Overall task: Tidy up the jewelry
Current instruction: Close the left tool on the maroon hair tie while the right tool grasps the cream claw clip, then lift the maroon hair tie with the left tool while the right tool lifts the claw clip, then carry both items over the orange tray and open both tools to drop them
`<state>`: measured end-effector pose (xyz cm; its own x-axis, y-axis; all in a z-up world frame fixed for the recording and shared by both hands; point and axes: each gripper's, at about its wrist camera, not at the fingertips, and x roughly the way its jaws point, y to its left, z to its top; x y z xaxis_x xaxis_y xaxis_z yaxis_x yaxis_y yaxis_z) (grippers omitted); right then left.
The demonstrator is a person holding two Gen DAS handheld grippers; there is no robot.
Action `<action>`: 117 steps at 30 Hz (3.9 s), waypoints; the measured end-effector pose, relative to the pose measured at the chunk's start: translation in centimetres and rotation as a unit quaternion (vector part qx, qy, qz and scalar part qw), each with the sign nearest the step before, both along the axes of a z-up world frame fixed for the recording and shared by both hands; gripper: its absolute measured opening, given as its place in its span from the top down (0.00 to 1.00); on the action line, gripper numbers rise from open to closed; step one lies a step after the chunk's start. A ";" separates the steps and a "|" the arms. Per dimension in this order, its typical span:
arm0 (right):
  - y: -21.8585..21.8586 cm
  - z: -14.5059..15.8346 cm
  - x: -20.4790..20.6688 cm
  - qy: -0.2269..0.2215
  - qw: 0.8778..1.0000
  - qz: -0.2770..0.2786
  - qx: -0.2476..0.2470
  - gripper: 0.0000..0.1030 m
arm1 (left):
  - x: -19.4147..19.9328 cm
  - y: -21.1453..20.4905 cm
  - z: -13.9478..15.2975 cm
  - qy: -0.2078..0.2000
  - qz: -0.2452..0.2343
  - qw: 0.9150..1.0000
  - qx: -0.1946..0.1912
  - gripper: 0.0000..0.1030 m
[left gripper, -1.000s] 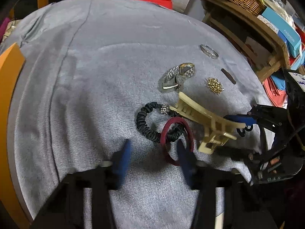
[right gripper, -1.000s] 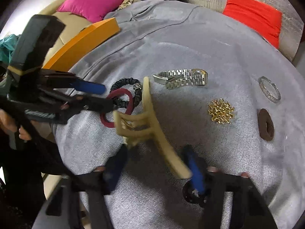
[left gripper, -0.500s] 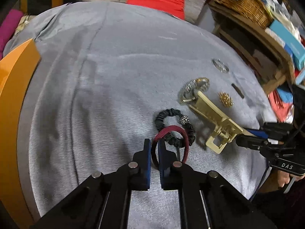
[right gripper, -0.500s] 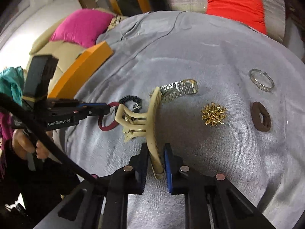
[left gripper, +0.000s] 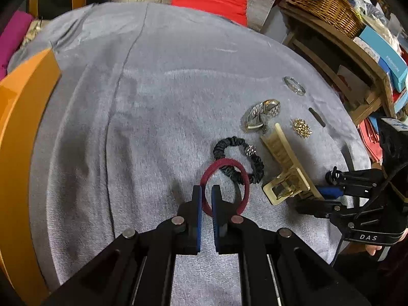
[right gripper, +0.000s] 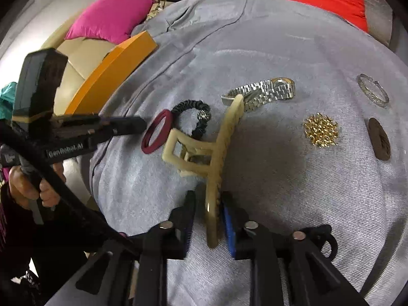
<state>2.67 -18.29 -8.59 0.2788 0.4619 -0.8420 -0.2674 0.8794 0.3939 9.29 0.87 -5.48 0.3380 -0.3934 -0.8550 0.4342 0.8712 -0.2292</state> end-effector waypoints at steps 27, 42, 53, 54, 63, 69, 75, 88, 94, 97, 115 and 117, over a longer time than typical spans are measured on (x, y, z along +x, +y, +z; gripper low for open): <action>-2.7 2.2 -1.1 -0.038 0.994 -0.099 -0.011 0.89 | 1.1 -2.6 -1.4 -0.001 -0.018 1.000 -0.008 0.90; -3.2 2.6 -0.9 -0.042 0.991 -0.127 -0.002 0.89 | 0.0 -1.8 0.9 -0.064 -0.006 0.998 0.010 0.94; -3.7 2.4 -0.8 -0.037 0.990 -0.138 -0.006 0.89 | -0.7 -2.8 0.9 -0.050 -0.034 0.998 -0.003 0.37; -3.9 2.4 -0.9 -0.037 0.990 -0.140 -0.006 0.89 | -0.7 -3.0 0.7 -0.050 -0.034 0.998 0.003 0.37; -4.7 2.4 -0.9 -0.035 0.988 -0.150 -0.006 0.89 | -0.8 -5.5 -1.3 -0.024 -0.056 0.997 0.036 0.37; -4.6 2.6 -0.8 -0.038 0.987 -0.153 -0.003 0.89 | -1.0 -5.0 -1.6 -0.034 -0.057 0.996 0.053 0.68; -3.9 2.7 -0.6 -0.041 0.988 -0.149 -0.007 0.89 | -0.6 -3.2 -0.9 -0.034 -0.034 0.999 0.023 0.91; 0.0 4.5 0.2 -0.085 0.987 -0.135 0.004 0.89 | -2.7 2.8 4.7 -0.110 0.047 0.993 -0.027 0.92; 4.5 6.3 1.2 -0.116 0.988 -0.101 -0.009 0.89 | -4.7 8.3 7.7 -0.162 0.126 0.978 -0.027 0.92; 7.9 7.9 1.9 -0.131 0.989 -0.072 0.004 0.89 | -5.7 12.2 9.1 -0.187 0.182 0.965 -0.026 0.92; 33.6 12.6 8.1 -0.059 0.995 0.068 0.035 0.89 | -4.3 30.6 4.2 -0.041 0.301 0.952 0.043 0.92; 35.0 11.3 8.9 -0.031 0.997 0.069 0.033 0.89 | -3.6 30.8 3.1 -0.019 0.301 0.953 0.040 0.92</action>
